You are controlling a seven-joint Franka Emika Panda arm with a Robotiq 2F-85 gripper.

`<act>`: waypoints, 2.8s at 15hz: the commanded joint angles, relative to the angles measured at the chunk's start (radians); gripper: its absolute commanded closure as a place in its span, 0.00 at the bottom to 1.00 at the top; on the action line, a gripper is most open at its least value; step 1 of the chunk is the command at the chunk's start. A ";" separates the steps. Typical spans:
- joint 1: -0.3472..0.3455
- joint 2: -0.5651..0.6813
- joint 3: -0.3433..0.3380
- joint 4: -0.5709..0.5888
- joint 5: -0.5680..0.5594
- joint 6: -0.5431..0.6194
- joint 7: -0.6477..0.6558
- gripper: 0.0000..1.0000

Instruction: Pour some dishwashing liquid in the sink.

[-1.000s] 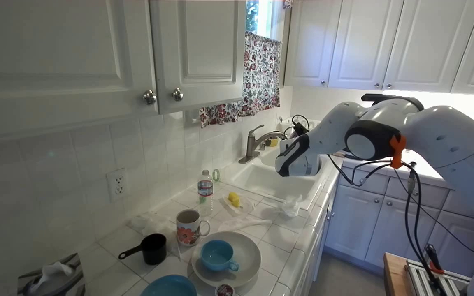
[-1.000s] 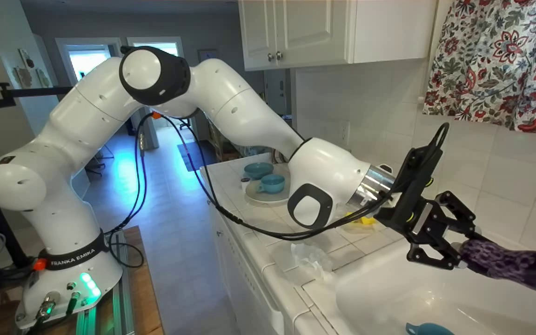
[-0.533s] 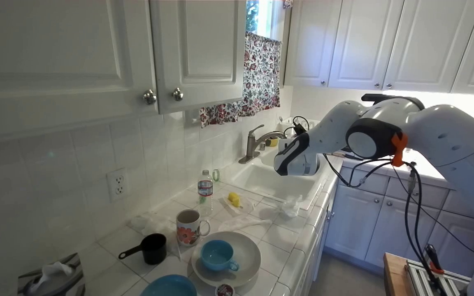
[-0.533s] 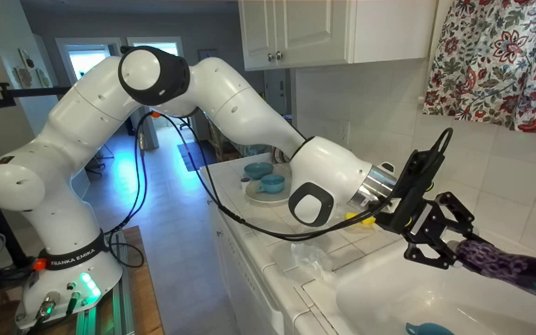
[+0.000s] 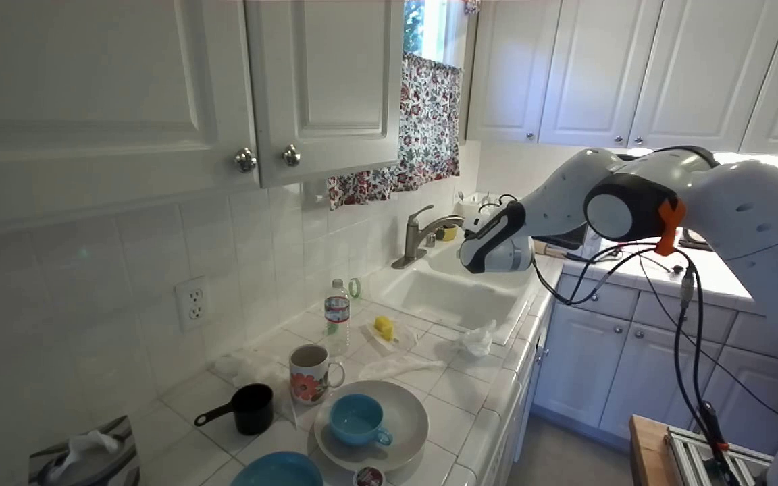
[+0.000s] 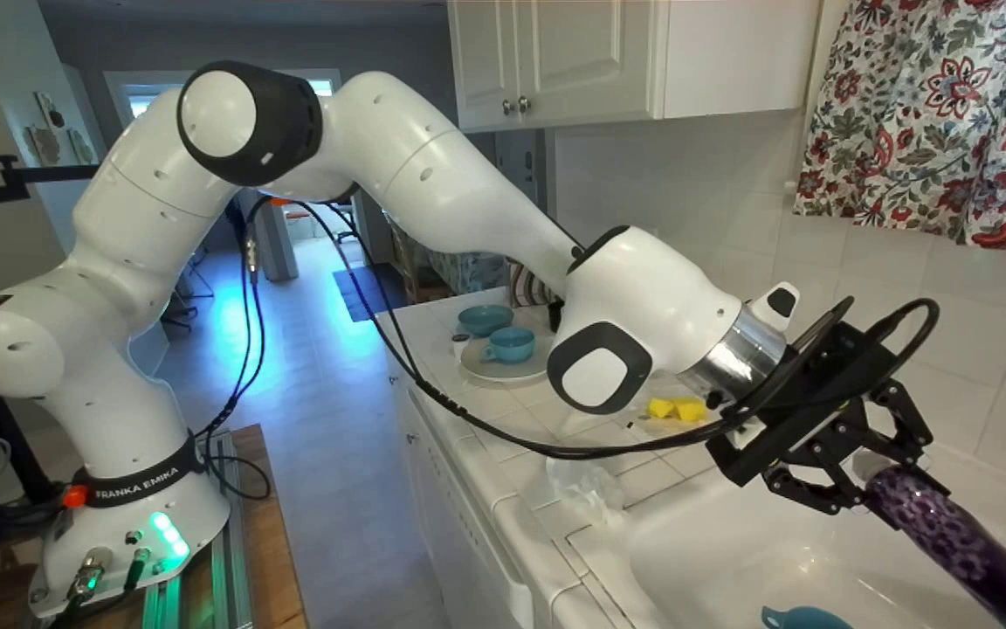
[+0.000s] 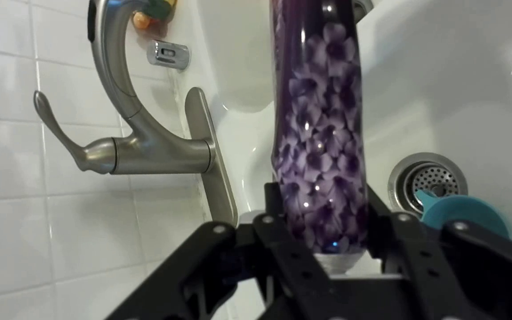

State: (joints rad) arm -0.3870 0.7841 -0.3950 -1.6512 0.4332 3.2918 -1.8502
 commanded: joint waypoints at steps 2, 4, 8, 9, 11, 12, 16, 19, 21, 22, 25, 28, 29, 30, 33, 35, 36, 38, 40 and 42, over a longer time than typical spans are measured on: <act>-0.149 -0.057 0.160 0.042 0.044 -0.070 0.075 0.82; -0.207 -0.061 0.227 0.063 0.070 -0.092 0.115 0.82; -0.306 -0.064 0.354 0.089 0.140 -0.142 0.186 0.82; -0.329 -0.068 0.386 0.093 0.160 -0.157 0.202 0.82; -0.375 -0.068 0.453 0.105 0.204 -0.176 0.229 0.82; -0.405 -0.069 0.497 0.110 0.227 -0.180 0.232 0.82; -0.552 -0.046 0.722 0.149 0.317 -0.175 0.211 0.82; -0.678 -0.026 0.915 0.172 0.375 -0.172 0.189 0.82; -0.760 -0.013 1.034 0.177 0.404 -0.183 0.182 0.82; -0.796 -0.003 1.089 0.179 0.414 -0.190 0.176 0.82; -0.911 0.021 1.243 0.160 0.428 -0.238 0.150 0.82; -1.007 0.042 1.353 0.126 0.429 -0.331 0.131 0.82; -1.033 0.045 1.377 0.112 0.427 -0.370 0.133 0.82; -1.052 0.045 1.391 0.100 0.421 -0.414 0.142 0.82; -1.092 0.042 1.402 0.063 0.400 -0.544 0.169 0.82; -1.103 0.033 1.394 0.047 0.381 -0.623 0.170 0.82; -1.104 0.031 1.390 0.044 0.377 -0.651 0.172 0.82; -1.096 0.024 1.369 0.051 0.357 -0.691 0.187 0.82; -1.082 0.047 1.367 0.058 0.375 -0.657 0.177 0.57; -1.083 0.047 1.366 0.058 0.374 -0.663 0.177 0.57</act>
State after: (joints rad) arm -1.4698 0.8311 0.9706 -1.5936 0.8076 2.6292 -1.6729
